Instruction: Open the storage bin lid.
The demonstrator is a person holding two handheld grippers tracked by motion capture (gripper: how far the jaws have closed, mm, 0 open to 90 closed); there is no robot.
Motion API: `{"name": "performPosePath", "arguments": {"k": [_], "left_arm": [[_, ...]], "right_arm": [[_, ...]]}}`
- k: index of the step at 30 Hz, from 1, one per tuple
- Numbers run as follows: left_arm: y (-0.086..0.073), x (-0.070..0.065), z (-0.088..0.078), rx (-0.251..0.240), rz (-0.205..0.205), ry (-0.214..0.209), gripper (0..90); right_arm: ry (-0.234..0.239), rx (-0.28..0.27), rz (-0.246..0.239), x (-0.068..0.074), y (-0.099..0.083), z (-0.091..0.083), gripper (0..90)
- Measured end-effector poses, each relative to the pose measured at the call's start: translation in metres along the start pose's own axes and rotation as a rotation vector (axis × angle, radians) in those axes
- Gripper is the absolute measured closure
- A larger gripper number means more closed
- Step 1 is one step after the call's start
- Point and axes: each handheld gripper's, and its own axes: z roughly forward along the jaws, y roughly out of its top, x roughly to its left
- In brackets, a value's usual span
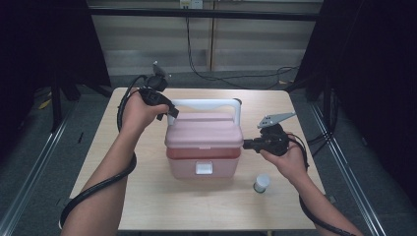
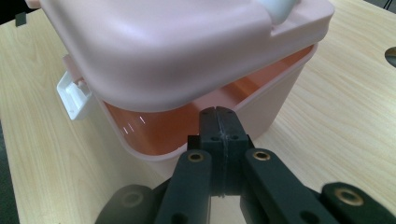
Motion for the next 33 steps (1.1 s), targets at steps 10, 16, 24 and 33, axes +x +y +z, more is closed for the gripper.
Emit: {"name": "performPosePath", "arguments": {"k": [10, 16, 24, 33], "left_arm": [[0.002, 0.001, -0.004, -0.012, -0.013, -0.014, 70.3], [0.004, 0.001, -0.008, -0.016, -0.008, -0.015, 70.3], [0.005, 0.001, -0.010, -0.025, -0.007, -0.015, 70.3], [0.005, 0.000, -0.011, -0.023, 0.002, -0.010, 70.3]], "right_arm": [[0.013, 0.003, 0.003, 0.001, -0.001, 0.005, 90.0], [0.017, 0.007, 0.001, 0.001, 0.000, 0.005, 90.0], [0.022, 0.008, 0.001, 0.002, 0.003, 0.004, 90.0], [0.049, 0.005, -0.002, 0.005, 0.010, 0.007, 90.0]]}}
